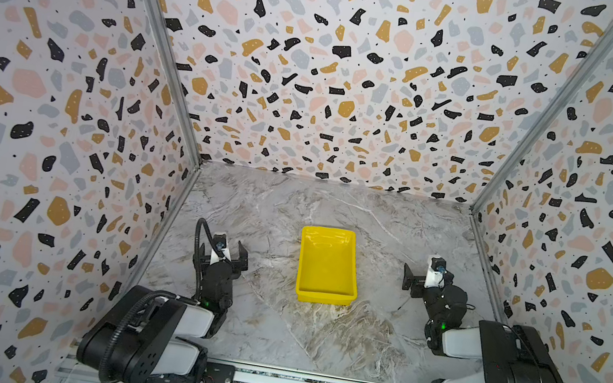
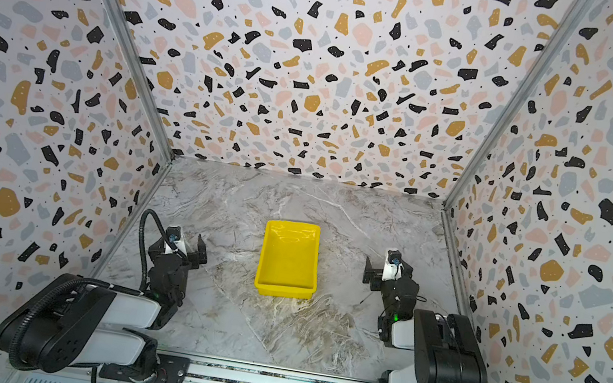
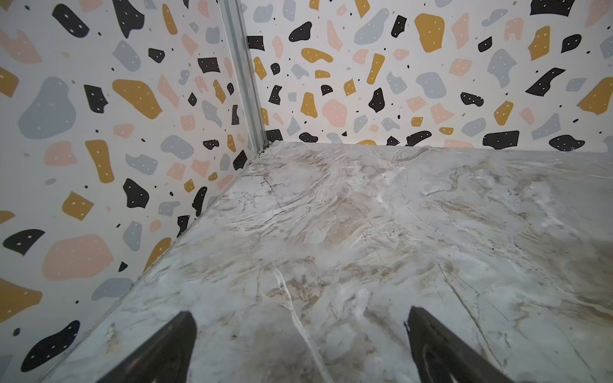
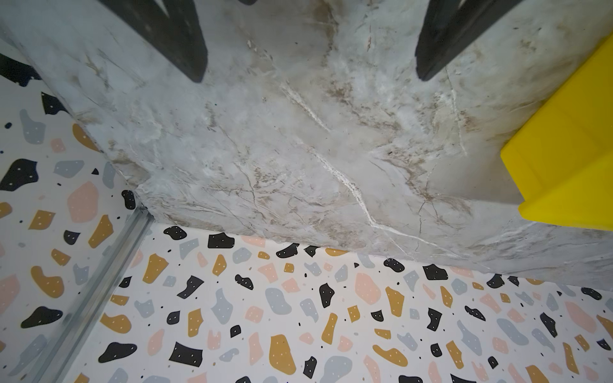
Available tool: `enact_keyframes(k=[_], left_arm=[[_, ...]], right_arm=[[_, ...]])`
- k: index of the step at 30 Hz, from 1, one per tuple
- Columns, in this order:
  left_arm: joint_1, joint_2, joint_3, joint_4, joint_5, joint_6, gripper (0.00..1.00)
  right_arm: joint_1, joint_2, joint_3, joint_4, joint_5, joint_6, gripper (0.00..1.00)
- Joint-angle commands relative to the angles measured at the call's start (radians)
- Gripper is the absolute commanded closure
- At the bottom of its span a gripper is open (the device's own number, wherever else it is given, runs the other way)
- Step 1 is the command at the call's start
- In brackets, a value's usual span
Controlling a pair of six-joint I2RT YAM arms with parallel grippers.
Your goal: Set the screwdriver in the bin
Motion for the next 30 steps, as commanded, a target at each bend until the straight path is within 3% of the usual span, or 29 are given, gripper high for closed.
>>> enact_keyframes(k=[1,30], left_arm=[[0.005,-0.013,0.015,0.05,-0.002,-0.011,0.0],[0.005,-0.013,0.015,0.05,-0.001,-0.011,0.0]], right_arm=[[0.004,-0.018,-0.004,0.015,0.01,-0.004,0.01],[0.016,-0.021,-0.013,0.025,0.035,-0.009,0.01]])
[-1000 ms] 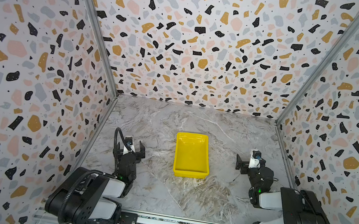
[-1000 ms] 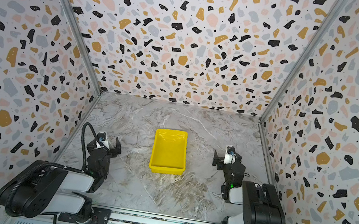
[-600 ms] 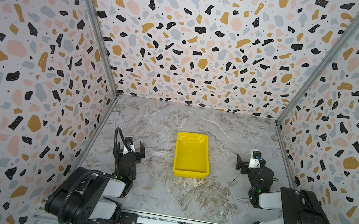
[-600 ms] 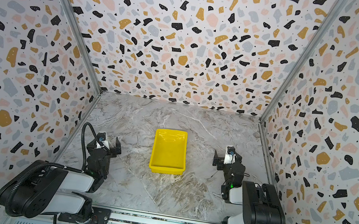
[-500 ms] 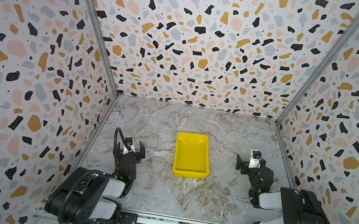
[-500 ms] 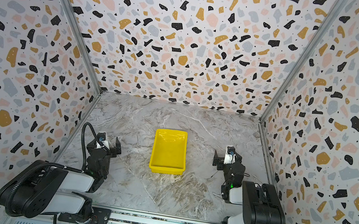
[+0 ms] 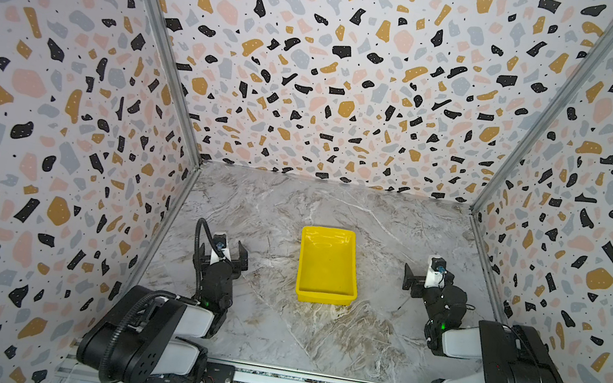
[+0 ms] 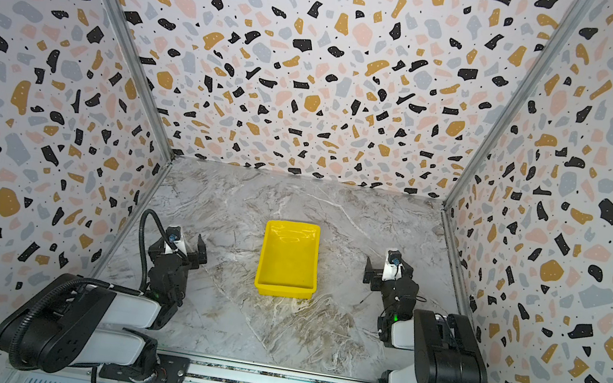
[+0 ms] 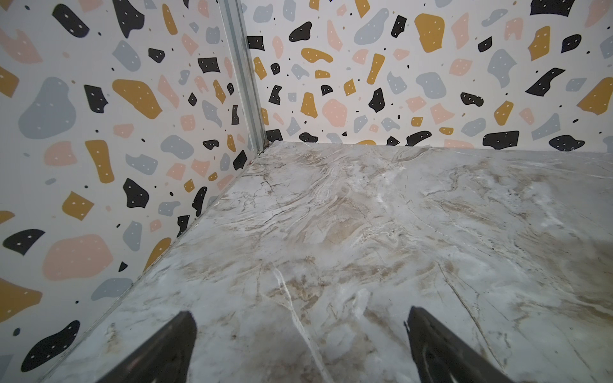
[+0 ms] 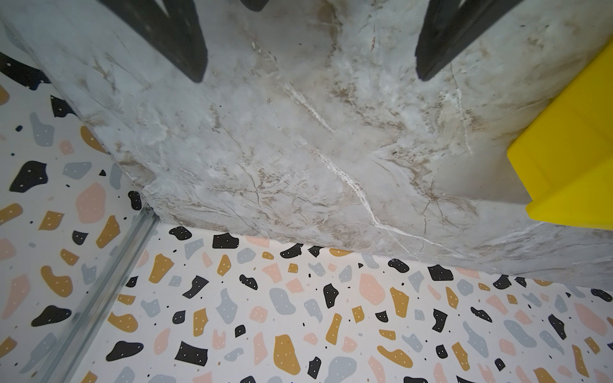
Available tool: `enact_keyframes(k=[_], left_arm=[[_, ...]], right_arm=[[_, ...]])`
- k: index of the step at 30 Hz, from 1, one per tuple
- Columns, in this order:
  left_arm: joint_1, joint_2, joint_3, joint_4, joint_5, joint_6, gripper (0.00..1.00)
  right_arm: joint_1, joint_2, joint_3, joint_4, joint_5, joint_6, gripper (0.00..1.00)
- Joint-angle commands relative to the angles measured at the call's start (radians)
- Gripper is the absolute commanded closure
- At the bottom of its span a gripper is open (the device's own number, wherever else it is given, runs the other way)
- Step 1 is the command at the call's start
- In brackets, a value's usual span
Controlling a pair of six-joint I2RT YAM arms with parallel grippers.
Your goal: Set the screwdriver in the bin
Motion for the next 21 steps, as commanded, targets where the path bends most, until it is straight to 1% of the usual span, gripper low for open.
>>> enact_keyframes(k=[1,8,15,17,19,21], left_arm=[[0.006,-0.013,0.015,0.05,-0.001,-0.011,0.0],[0.005,-0.013,0.015,0.051,-0.002,-0.011,0.0],[0.005,-0.013,0.014,0.051,-0.001,-0.011,0.0],[0.005,-0.021,0.011,0.053,0.024,0.005,0.0],[0.005,-0.048,0.026,0.006,0.09,0.031,0.0],[0.005,-0.098,0.056,-0.076,0.064,0.017,0.0]], right_arm=[[0.011,-0.023,-0.017,0.03,0.016,-0.009,0.01],[0.024,-0.046,-0.073,0.126,0.015,-0.023,0.01],[0.026,-0.046,-0.074,0.129,0.018,-0.025,0.01],[0.03,-0.048,-0.08,0.136,0.025,-0.028,0.01],[0.05,-0.059,-0.113,0.192,0.053,-0.039,0.01],[0.086,-0.103,-0.145,0.222,0.136,-0.05,0.01]])
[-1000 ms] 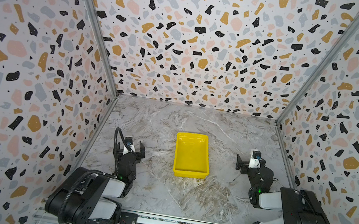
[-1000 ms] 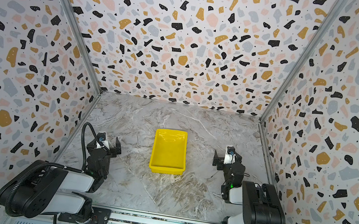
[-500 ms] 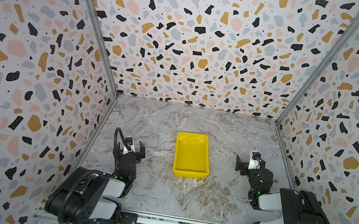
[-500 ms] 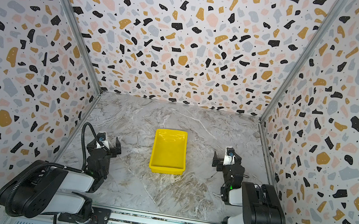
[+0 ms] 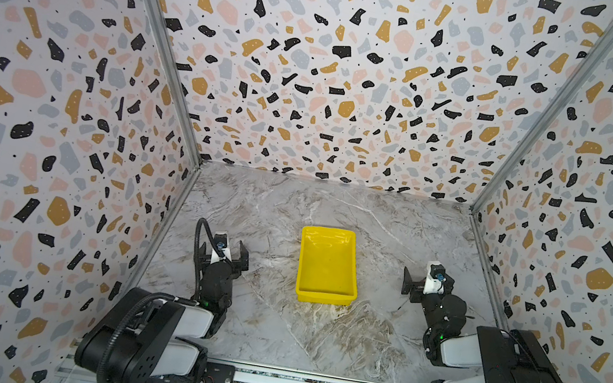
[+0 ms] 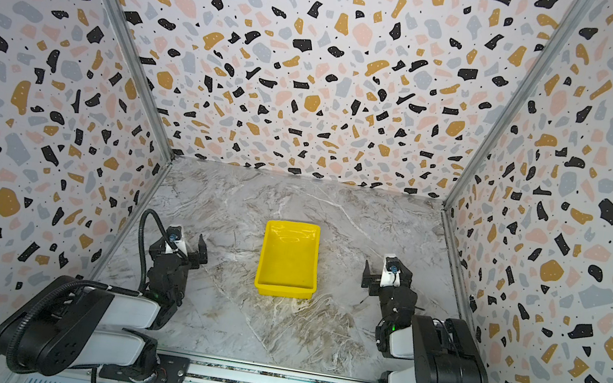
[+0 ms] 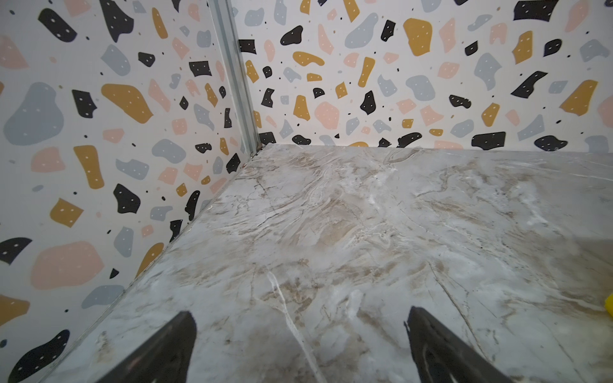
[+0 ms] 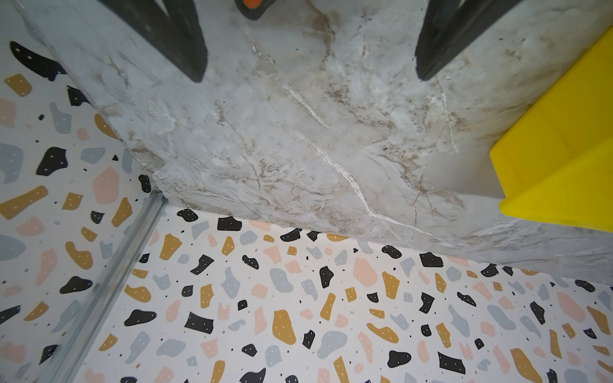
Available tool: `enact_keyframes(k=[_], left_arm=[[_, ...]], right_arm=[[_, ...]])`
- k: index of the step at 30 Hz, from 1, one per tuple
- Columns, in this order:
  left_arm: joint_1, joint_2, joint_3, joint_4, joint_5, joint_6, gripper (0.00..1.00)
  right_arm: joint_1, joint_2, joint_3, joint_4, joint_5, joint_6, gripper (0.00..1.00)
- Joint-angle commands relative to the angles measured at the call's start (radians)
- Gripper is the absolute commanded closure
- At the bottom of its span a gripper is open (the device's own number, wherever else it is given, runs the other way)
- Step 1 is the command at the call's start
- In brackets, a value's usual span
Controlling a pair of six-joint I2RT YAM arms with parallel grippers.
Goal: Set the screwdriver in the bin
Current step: 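Raise the right arm and move the right gripper over the screwdriver handle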
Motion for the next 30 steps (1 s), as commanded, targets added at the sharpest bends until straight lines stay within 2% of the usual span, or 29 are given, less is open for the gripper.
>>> enact_keyframes(k=[1,3,5,7,10,11,14,15,18,21,22,24,30], left_arm=[[0.005,-0.091,0.087,-0.149,0.007,-0.005,0.0],[0.003,-0.177,0.187,-0.381,-0.009,-0.038,0.0],[-0.011,-0.246,0.26,-0.549,0.008,-0.054,0.0],[-0.027,-0.318,0.313,-0.702,0.014,-0.125,0.0],[-0.034,-0.412,0.349,-0.89,0.065,-0.352,0.0],[-0.034,-0.437,0.353,-0.969,0.113,-0.424,0.0],[-0.034,-0.495,0.301,-0.972,0.331,-0.398,0.0],[-0.035,-0.512,0.285,-0.977,0.374,-0.396,0.0],[-0.035,-0.547,0.259,-1.033,0.346,-0.415,0.0],[-0.034,-0.561,0.227,-1.118,0.146,-0.524,0.0],[-0.034,-0.561,0.229,-1.136,0.11,-0.544,0.0],[-0.032,-0.556,0.23,-1.128,0.127,-0.536,0.0],[-0.032,-0.504,0.238,-1.158,0.132,-0.576,0.0]], right_arm=[[0.064,-0.103,-0.044,0.056,0.129,-0.032,0.01],[0.129,-0.245,0.001,-0.172,0.226,-0.042,0.01],[0.163,-0.369,0.089,-0.445,0.246,-0.017,0.01],[0.188,-0.462,0.169,-0.649,0.264,0.015,0.01],[0.21,-0.574,0.27,-0.921,0.261,0.114,0.01],[0.208,-0.599,0.296,-1.013,0.285,0.203,0.01],[0.204,-0.636,0.282,-1.321,0.496,0.607,0.01],[0.187,-0.646,0.263,-1.386,0.543,0.697,0.01],[0.115,-0.705,0.212,-1.356,0.401,0.67,0.01],[0.112,-0.761,0.133,-1.293,0.379,0.688,0.01],[0.112,-0.775,0.104,-1.284,0.366,0.697,0.01],[0.111,-0.798,0.04,-1.233,0.341,0.719,0.01],[0.117,-0.828,0.026,-1.202,0.337,0.695,0.01]])
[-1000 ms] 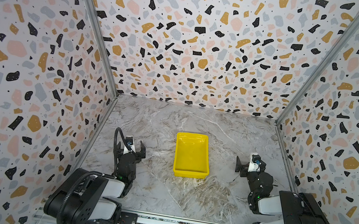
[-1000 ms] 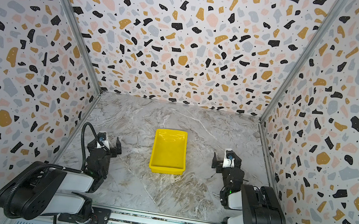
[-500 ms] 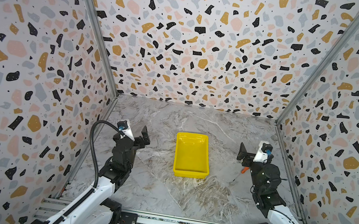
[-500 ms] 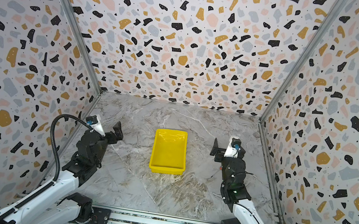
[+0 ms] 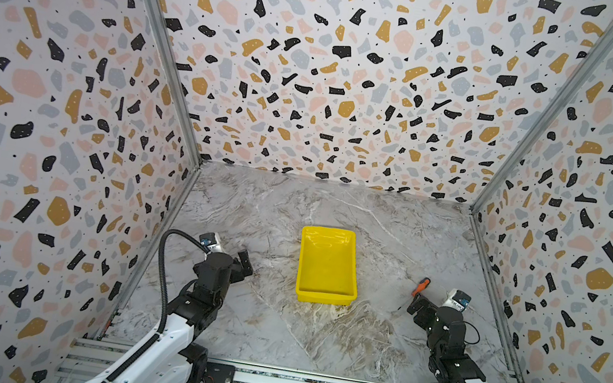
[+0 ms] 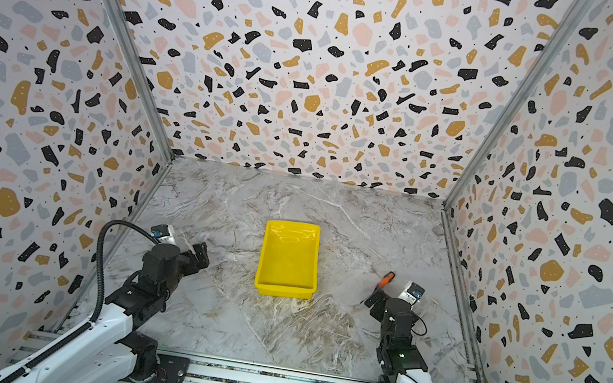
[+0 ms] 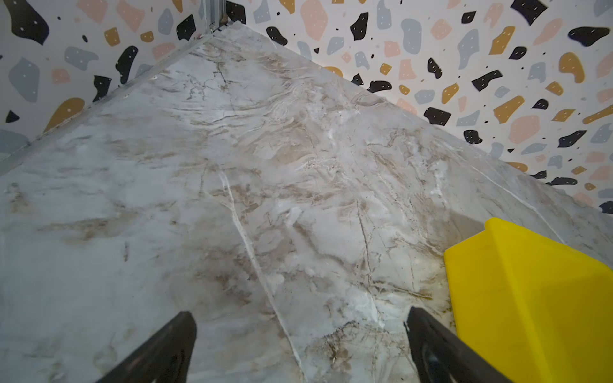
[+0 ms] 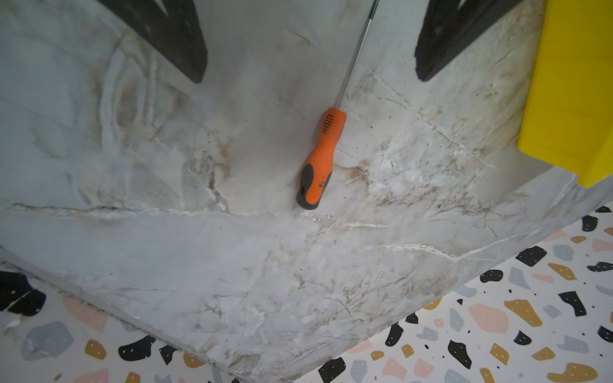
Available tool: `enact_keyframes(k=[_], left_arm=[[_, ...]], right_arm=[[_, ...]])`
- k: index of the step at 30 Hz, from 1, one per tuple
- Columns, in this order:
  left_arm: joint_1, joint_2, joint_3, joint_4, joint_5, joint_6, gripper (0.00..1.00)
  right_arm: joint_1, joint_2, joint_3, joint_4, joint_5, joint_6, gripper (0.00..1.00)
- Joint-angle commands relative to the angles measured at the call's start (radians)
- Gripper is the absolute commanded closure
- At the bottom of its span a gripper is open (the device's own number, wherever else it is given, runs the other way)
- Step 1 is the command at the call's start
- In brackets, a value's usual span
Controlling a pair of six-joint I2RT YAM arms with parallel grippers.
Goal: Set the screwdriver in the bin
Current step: 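Raise the right arm and move the right gripper over the screwdriver handle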
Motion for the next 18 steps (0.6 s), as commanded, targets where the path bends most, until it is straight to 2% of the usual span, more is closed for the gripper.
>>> enact_keyframes(k=[1,13,18], left_arm=[[0.002,0.021,0.014,-0.029,-0.027,-0.034,0.0],[0.002,-0.05,-0.018,-0.039,-0.068,-0.061,0.0],[0.002,-0.089,-0.036,-0.041,-0.084,-0.073,0.0]], right_arm=[[0.004,0.0,0.008,0.045,-0.009,0.02,0.01],[0.023,0.081,0.043,0.028,-0.003,0.035,0.01],[0.014,0.106,0.089,-0.048,0.046,0.1,0.01]])
